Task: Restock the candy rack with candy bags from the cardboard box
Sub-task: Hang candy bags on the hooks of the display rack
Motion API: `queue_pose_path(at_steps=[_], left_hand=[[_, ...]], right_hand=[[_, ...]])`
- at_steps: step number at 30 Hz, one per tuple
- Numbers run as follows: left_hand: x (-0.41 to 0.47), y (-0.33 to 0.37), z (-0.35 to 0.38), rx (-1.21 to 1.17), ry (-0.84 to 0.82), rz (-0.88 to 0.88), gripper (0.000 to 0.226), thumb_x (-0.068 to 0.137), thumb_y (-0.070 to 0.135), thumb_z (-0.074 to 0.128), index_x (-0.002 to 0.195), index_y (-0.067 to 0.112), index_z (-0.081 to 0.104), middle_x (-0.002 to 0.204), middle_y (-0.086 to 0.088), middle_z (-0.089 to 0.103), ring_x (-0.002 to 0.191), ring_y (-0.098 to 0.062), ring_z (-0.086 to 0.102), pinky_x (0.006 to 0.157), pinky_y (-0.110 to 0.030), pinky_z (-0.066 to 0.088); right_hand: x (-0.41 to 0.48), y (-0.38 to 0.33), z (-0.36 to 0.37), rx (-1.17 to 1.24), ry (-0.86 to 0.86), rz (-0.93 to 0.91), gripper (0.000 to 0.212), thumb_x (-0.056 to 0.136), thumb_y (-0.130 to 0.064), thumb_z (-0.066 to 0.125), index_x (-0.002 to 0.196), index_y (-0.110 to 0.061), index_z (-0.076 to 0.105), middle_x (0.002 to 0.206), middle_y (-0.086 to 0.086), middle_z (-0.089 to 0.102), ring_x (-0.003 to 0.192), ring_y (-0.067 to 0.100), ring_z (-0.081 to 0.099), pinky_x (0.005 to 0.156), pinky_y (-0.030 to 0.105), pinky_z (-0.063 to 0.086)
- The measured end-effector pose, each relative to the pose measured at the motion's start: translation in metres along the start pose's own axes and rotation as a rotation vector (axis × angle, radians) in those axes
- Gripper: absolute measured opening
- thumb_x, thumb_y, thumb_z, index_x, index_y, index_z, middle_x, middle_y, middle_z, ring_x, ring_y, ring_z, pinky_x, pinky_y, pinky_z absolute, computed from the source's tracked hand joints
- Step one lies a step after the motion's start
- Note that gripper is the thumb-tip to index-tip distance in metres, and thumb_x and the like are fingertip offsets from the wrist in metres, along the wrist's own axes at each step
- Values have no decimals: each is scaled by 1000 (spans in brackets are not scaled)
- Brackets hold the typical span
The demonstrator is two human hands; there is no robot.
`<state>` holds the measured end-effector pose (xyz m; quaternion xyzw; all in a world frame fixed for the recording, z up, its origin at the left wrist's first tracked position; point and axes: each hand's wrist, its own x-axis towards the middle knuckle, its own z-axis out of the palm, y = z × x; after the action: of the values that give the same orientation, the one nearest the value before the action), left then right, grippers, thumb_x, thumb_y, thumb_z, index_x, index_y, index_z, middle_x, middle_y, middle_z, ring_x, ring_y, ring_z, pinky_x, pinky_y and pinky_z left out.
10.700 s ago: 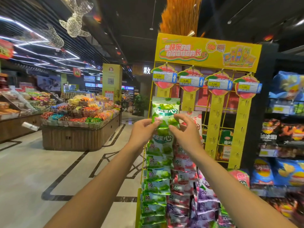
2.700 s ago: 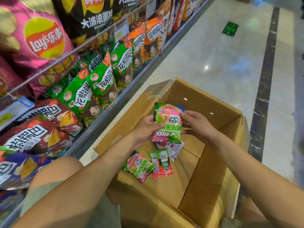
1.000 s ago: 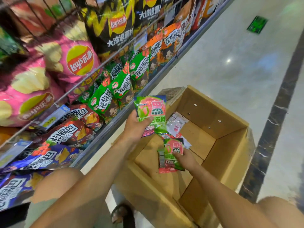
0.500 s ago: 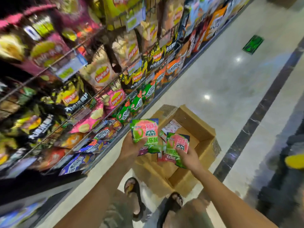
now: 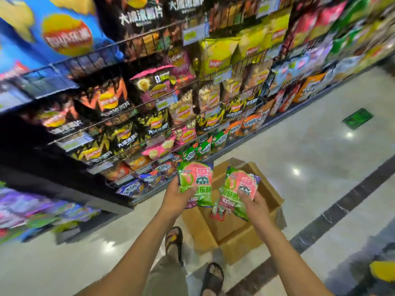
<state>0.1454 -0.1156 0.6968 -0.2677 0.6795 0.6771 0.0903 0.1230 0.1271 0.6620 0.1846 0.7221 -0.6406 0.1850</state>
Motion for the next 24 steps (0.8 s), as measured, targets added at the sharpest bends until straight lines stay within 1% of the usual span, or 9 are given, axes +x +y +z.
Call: queue_pose_path(at_steps=[4, 7, 10, 13, 17, 19, 21, 22, 24], left_hand=[[-36, 4, -16, -45, 81, 33, 29, 96, 10, 74, 117, 26, 64, 113, 2, 78, 96, -13, 77, 76, -28, 61], [-57, 8, -33, -67, 137, 59, 26, 96, 13, 74, 116, 25, 63, 115, 1, 77, 98, -15, 77, 84, -35, 63], [-74, 13, -57, -89, 190, 81, 28, 95, 14, 76, 116, 27, 62, 114, 2, 78, 99, -15, 77, 89, -41, 63], [-89, 16, -87, -135, 257, 96, 27, 94, 14, 76, 115, 24, 63, 112, 0, 78, 98, -18, 77, 91, -46, 63], [-110, 15, -134, -182, 327, 129, 31, 95, 15, 76, 122, 22, 63, 111, 2, 79, 100, -17, 77, 91, -45, 63], [-120, 11, -162, -206, 368, 139, 30, 95, 18, 76, 120, 26, 63, 109, 3, 79, 99, -18, 77, 86, -42, 63], [-131, 8, -191, -225, 408, 140, 28, 95, 19, 76, 118, 28, 63, 108, 3, 80, 98, -19, 78, 82, -40, 63], [-137, 5, -207, -238, 427, 143, 28, 95, 18, 76, 118, 28, 63, 108, 3, 80, 98, -19, 78, 83, -43, 64], [-147, -1, -242, -270, 460, 147, 29, 95, 15, 75, 119, 25, 63, 108, 1, 80, 97, -19, 78, 85, -45, 64]], right_hand=[[-22, -22, 6, -53, -70, -79, 16, 101, -29, 63, 115, -25, 70, 106, -6, 78, 98, 14, 75, 88, 37, 59], [-35, -38, 17, -70, -136, -122, 16, 101, -33, 63, 114, -27, 70, 105, -6, 79, 96, 13, 75, 86, 38, 60], [-44, -54, 36, -112, -200, -154, 22, 100, -38, 63, 118, -27, 70, 108, -6, 78, 100, 14, 75, 91, 42, 59], [-58, -73, 66, -123, -251, -212, 20, 101, -34, 63, 118, -26, 68, 109, -5, 77, 99, 11, 73, 83, 32, 58], [-77, -89, 116, -184, -327, -253, 25, 99, -40, 63, 121, -30, 66, 116, -7, 74, 108, 14, 69, 95, 39, 54], [-90, -95, 144, -214, -383, -274, 24, 99, -42, 61, 121, -31, 64, 119, -10, 71, 107, 8, 66, 88, 30, 51], [-105, -99, 174, -230, -429, -297, 13, 101, -38, 60, 114, -38, 58, 116, -17, 66, 98, -6, 58, 81, 24, 45], [-112, -101, 190, -233, -458, -312, 9, 102, -36, 60, 109, -40, 56, 113, -20, 64, 95, -9, 55, 80, 23, 44], [-124, -101, 225, -280, -480, -349, 8, 100, -36, 61, 108, -39, 60, 111, -18, 67, 103, 1, 62, 77, 19, 44]])
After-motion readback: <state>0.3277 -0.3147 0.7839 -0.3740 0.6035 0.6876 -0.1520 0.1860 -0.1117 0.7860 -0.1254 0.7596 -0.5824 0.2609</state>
